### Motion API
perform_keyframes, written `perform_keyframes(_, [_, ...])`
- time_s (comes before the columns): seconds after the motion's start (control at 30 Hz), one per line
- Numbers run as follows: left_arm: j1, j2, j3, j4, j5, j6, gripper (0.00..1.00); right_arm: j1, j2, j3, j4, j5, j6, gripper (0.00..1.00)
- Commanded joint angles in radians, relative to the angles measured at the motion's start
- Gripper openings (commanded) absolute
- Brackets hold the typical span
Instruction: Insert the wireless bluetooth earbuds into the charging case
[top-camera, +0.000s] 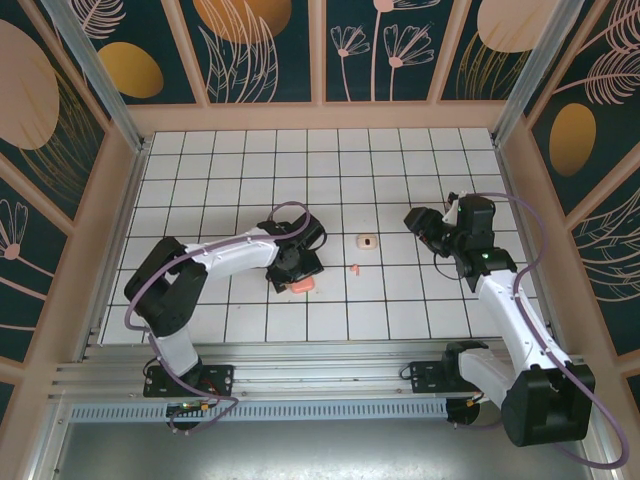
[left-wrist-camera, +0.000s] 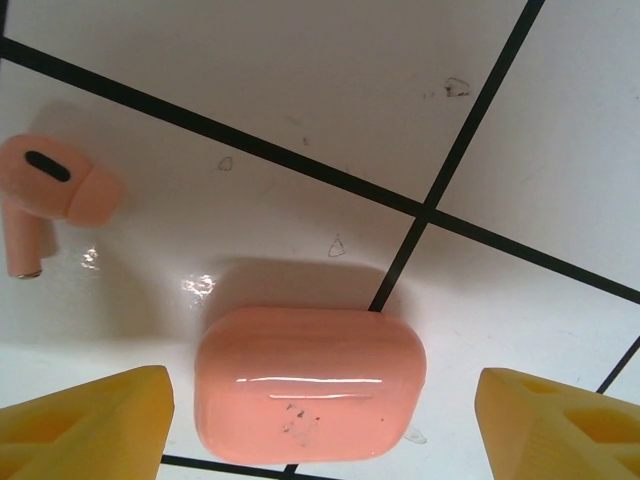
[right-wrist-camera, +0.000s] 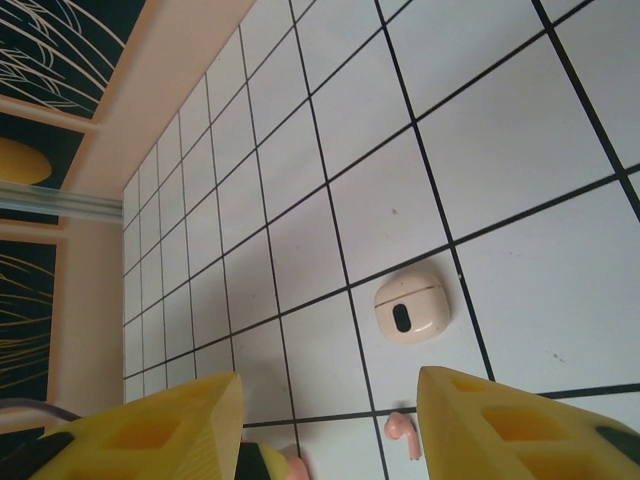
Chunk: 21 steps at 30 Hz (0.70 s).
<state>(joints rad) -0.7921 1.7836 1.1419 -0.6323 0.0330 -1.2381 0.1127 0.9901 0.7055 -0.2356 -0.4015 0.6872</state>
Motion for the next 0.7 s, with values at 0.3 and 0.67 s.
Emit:
perform_keyframes(0.3, [-0.003, 0.071, 0.062, -0.070, 0.037, 0.070, 0.77, -0.008, -0.028, -0.015, 0.005, 0.000, 0.001, 0.50])
perform_keyframes(0.67, [-0.019, 0.105, 0.092, -0.133, 0.058, 0.129, 0.77, -0.008, -0.028, -0.022, 0.007, -0.003, 0.003, 0.50])
